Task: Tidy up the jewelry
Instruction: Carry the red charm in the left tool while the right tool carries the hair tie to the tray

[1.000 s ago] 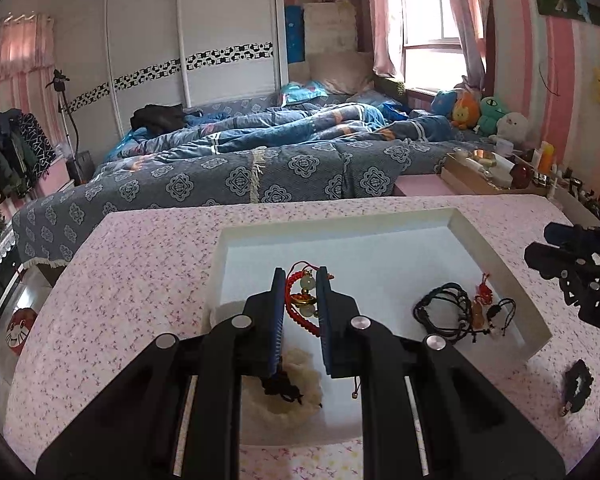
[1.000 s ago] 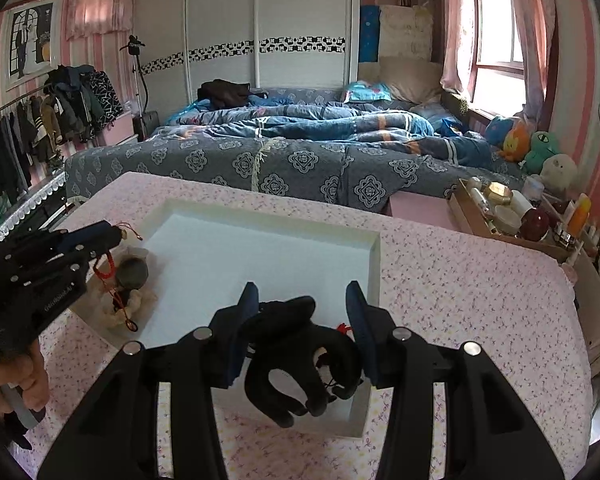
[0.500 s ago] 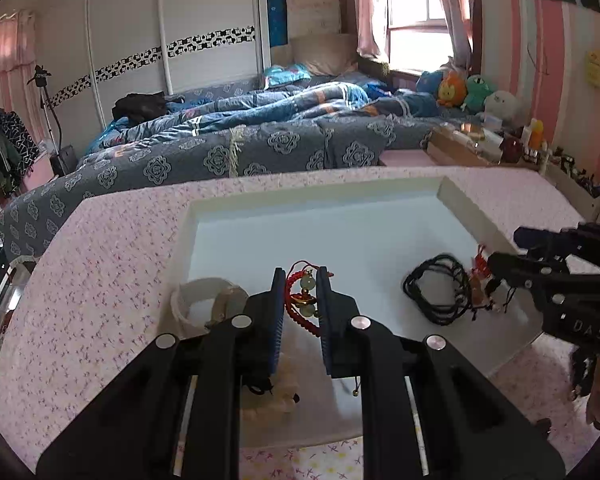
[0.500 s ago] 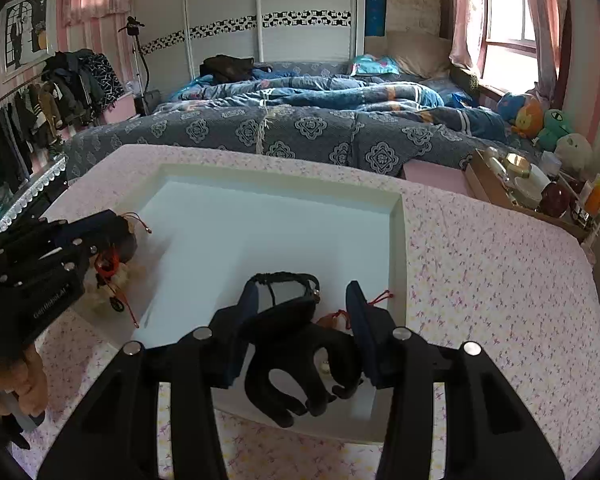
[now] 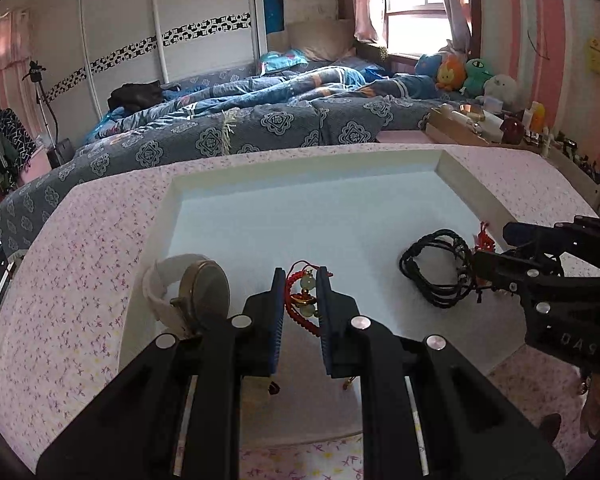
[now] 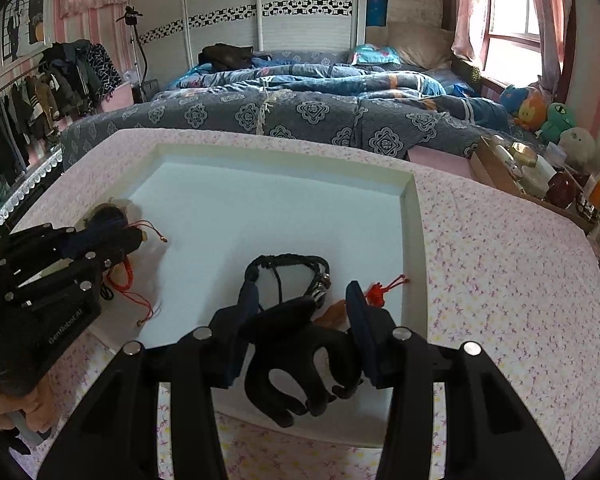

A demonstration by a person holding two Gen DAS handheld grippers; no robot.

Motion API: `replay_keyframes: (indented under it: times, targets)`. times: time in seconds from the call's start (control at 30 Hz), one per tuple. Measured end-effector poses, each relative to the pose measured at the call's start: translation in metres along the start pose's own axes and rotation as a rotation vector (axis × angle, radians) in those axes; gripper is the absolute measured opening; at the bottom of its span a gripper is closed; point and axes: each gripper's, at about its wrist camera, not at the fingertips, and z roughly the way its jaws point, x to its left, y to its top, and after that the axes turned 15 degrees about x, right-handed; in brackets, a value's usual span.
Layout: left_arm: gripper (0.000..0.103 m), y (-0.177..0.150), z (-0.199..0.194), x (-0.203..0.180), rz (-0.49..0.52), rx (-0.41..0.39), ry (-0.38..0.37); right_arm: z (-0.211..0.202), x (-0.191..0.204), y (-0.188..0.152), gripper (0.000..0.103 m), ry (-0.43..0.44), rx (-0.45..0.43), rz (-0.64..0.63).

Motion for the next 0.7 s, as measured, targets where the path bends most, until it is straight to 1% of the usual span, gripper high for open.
replay_keyframes:
  times: [0.2, 0.3, 0.53, 0.7]
  targets:
    - [0.014, 0.002, 0.011, 0.002, -0.008, 0.034, -0.002, 0.004, 0.001, 0.0, 0.046, -0.007, 0.012, 0.0]
    - [0.014, 0.002, 0.018, 0.001, -0.001, 0.053, 0.009, 0.009, 0.001, -0.001, 0.046, -0.009, 0.022, 0.001]
    - [0.015, 0.003, 0.026, 0.001, -0.005, 0.084, -0.008, 0.018, 0.003, 0.0, 0.046, -0.014, 0.038, 0.001]
    - [0.015, 0.004, 0.031, 0.0, -0.003, 0.107, -0.006, 0.022, 0.003, 0.0, 0.046, -0.018, 0.047, 0.008]
